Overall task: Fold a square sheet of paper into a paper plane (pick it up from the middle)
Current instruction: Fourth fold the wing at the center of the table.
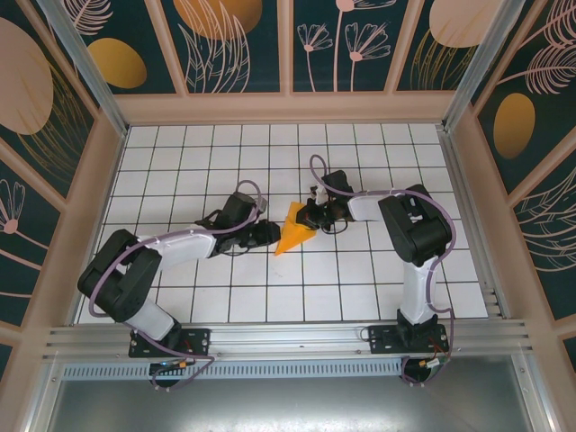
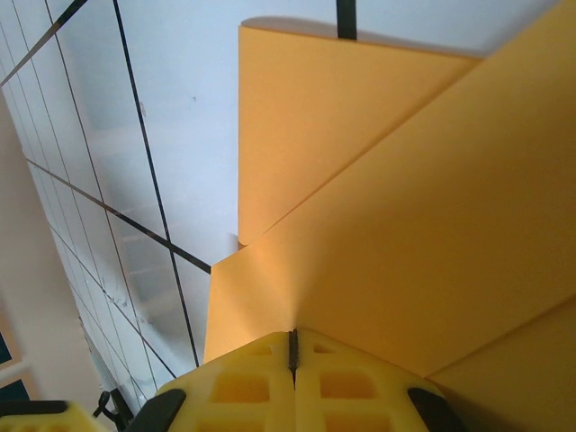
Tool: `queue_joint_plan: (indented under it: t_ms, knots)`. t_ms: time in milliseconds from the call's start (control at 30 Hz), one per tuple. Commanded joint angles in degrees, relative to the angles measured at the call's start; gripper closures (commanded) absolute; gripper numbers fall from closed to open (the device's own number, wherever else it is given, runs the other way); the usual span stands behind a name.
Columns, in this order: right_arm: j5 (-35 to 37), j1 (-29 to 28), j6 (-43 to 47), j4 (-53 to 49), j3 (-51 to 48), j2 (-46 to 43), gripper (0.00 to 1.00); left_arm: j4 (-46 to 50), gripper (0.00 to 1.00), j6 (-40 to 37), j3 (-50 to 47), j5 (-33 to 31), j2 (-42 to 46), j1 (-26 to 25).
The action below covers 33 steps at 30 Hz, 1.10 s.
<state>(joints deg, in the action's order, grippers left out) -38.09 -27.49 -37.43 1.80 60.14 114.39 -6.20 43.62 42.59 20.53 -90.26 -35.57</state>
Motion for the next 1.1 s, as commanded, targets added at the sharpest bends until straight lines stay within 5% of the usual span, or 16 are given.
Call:
queue_joint_plan:
  t_ms: [0, 267, 1067]
  knots:
    - [7.46, -0.49, 1.39, -6.49, -1.87, 6.2, 0.96, -3.1, 0.72, 0.0, 1.72, 2.07, -1.13, 0.07]
    - [7.65, -0.47, 1.31, -7.02, -1.43, 6.43, 0.96, -6.4, 0.81, 1.56, 6.04, 8.35, -9.38, -0.97]
    - [8.11, -0.56, 1.61, -8.22, -1.02, 6.91, 0.96, -1.68, 0.83, 3.01, 1.03, 5.79, -11.8, -1.19]
